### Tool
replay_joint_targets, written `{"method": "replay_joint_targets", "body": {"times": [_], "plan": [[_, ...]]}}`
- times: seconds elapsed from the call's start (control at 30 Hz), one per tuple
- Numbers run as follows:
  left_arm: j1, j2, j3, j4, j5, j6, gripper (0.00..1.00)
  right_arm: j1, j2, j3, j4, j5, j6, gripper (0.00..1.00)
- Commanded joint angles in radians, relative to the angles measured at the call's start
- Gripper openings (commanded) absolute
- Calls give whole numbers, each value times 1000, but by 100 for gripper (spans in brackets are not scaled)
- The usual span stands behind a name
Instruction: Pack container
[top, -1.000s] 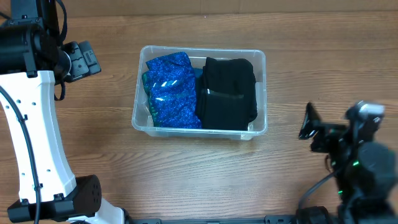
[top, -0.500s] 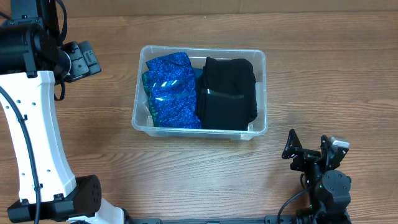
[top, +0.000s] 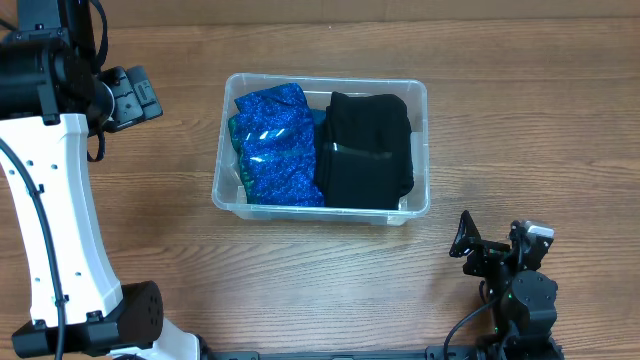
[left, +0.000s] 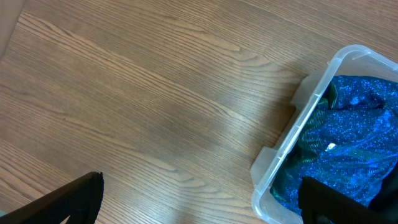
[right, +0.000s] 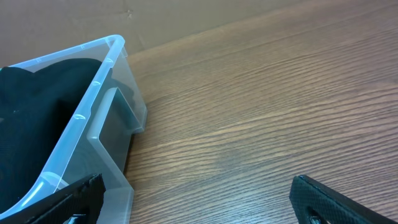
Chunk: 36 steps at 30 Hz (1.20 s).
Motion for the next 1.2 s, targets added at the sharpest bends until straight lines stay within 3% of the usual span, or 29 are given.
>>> {"method": "replay_joint_targets", "body": {"times": [0.0, 0.3, 0.43, 0.5, 0.6, 0.7, 0.8, 0.97, 1.03, 1.17], "plan": [[0, 1, -2, -1, -10, -13, 100, -3, -13, -7, 6, 2, 5, 100], [0, -15, -3, 0, -9, -13, 100, -3, -13, -7, 6, 2, 5, 100], [-66, -152, -69, 9, -14, -11, 100, -3, -13, -7, 6, 2, 5, 100], [-97, -245, -171, 92, -37, 2, 100, -3, -13, -7, 6, 2, 5, 100], [-114, -423, -426, 385, 54, 51, 100, -3, -13, -7, 6, 2, 5, 100], [-114, -634, -791, 718, 183, 111, 100, -3, -13, -7, 6, 2, 5, 100], [-114, -802, -1084, 878, 215, 111, 100, -3, -13, -7, 6, 2, 5, 100], [-114, -1078, -1493, 1040, 238, 110, 100, -3, -13, -7, 6, 2, 5, 100], [-114, -1266, -1705, 1102, 261, 105, 100, -3, -13, -7, 6, 2, 5, 100], [-114, -1488, -1901, 1128, 276, 94, 100, -3, -13, -7, 6, 2, 5, 100]]}}
